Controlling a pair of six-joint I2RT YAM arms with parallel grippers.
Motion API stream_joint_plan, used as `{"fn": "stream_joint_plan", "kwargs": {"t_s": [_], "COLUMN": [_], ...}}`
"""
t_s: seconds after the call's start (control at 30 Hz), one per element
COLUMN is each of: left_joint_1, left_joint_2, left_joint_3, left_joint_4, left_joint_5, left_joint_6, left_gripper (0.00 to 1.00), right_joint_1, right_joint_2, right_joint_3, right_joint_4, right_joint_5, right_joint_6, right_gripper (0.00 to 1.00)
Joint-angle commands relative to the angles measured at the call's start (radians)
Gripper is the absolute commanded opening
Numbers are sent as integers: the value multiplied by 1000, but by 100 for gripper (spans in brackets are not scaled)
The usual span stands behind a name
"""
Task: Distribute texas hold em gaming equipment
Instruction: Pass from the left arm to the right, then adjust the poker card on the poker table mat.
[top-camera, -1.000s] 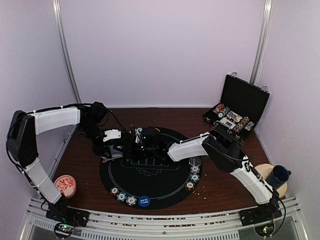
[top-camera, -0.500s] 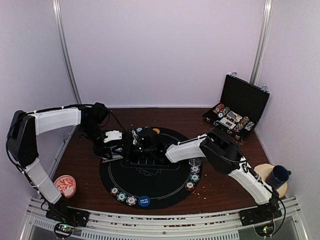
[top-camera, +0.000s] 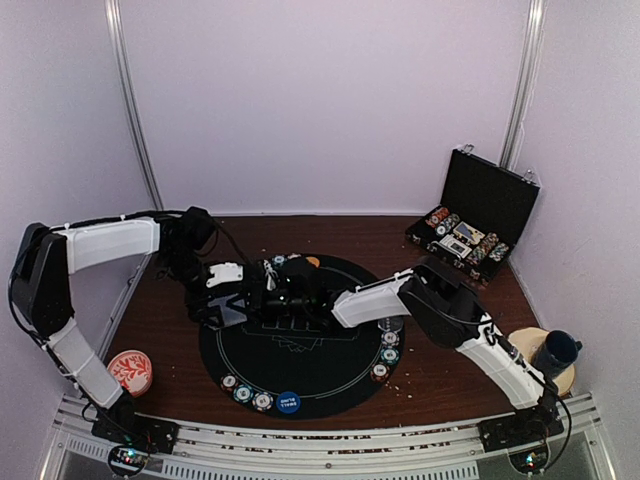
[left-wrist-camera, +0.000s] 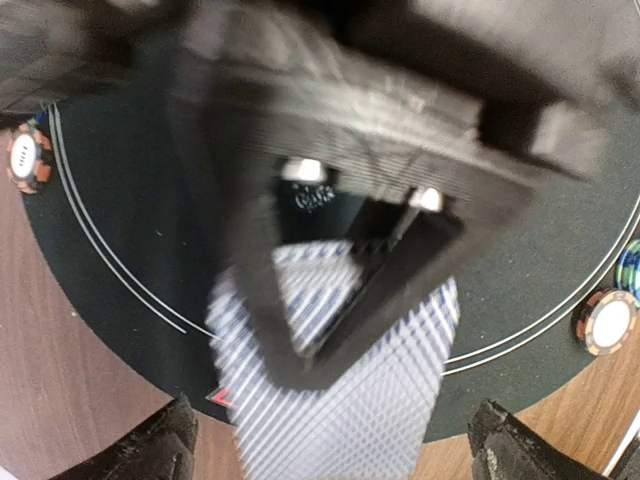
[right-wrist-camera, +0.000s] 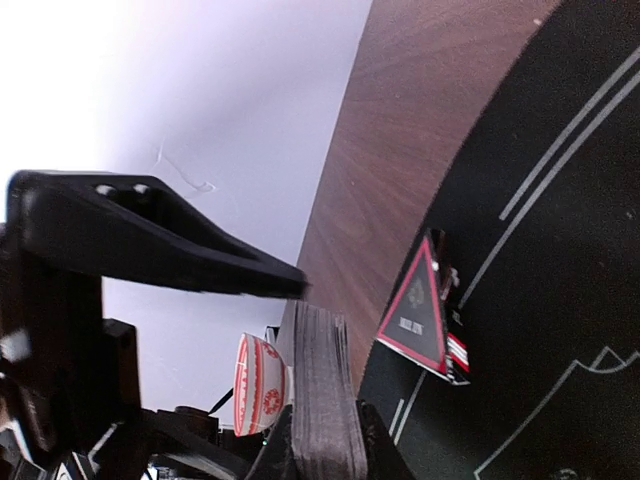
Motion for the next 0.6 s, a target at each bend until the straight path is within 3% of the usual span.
{"fn": "stream_joint_plan", "kwargs": {"t_s": [0.0,0.23,0.43,0.57], "left_joint_1": [2,90,176,284], "left_joint_2": [-66,-121,-160,-185], "left_joint_3": [-16,43,12,-24], "left_joint_4": [47,54,201,279], "left_joint_5": [47,224,271,310], "left_joint_6": [-12,-77,-219,-305], "left_gripper": [98,98,98,98], "right_joint_1": [-13,-37,-57,-63], "right_joint_2": [-55,-171,-349,-438], "right_joint_3": [-71,-181,-161,-62], "right_joint_4": [65,36,-372,-767], "right_joint_5": [3,20,124,213], "right_joint_6": [1,-62,-310,-521], "right_gripper": [0,0,0,0]}}
